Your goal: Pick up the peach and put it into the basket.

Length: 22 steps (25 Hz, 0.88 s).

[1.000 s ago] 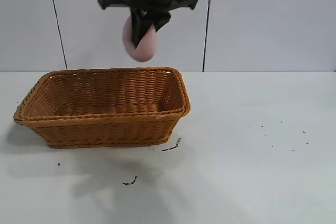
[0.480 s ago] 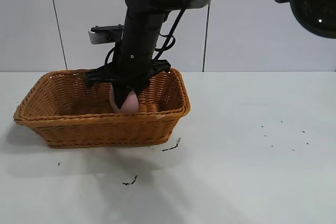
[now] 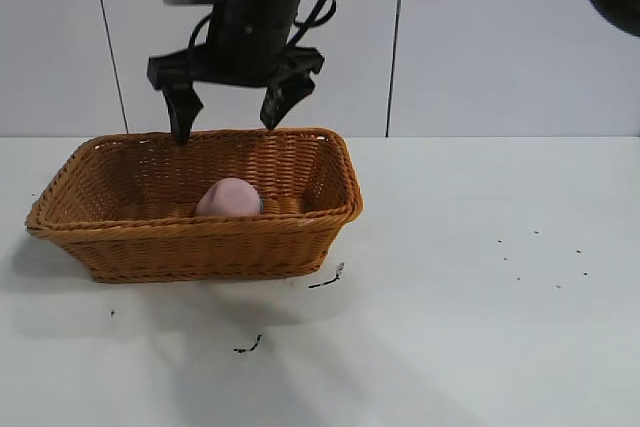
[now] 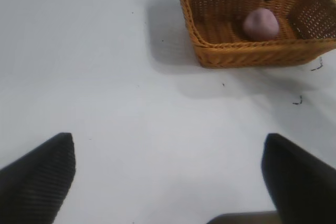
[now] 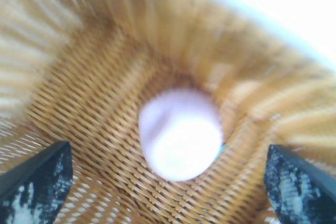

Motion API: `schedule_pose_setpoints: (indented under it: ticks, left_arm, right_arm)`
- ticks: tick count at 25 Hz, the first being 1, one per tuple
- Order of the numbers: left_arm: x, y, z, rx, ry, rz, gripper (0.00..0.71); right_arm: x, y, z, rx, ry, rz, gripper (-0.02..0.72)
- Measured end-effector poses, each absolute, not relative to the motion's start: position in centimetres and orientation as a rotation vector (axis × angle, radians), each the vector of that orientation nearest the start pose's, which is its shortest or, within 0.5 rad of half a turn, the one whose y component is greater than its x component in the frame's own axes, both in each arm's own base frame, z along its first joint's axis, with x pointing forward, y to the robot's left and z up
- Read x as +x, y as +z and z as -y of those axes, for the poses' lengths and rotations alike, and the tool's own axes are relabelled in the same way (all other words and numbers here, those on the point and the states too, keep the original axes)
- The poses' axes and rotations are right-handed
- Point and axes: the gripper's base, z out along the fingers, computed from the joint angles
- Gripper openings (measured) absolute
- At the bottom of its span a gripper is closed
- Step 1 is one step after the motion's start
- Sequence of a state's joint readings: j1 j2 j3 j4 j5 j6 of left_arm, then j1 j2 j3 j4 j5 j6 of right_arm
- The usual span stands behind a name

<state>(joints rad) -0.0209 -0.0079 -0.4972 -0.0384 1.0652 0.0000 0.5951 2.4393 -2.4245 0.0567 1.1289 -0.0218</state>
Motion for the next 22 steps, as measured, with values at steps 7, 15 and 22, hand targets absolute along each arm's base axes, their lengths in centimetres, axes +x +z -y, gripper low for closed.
schedule_pose_setpoints:
  ticks: [7, 15, 22]
  left_arm:
    - [-0.6, 27.6, 0.3, 0.023, -0.059, -2.043, 0.693]
    - [-0.6, 27.6, 0.3, 0.023, -0.059, -2.043, 0.693]
    - [-0.6, 27.6, 0.3, 0.023, -0.059, -2.043, 0.693]
  right_arm:
    - [48.0, 26.0, -22.7, -0.581, 0.217, -2.548, 0.695]
    - [52.3, 25.9, -8.0, -0.213, 0.101, -2.615, 0.695]
    - [52.8, 25.8, -0.2, -0.021, 0.04, -2.633, 0.695]
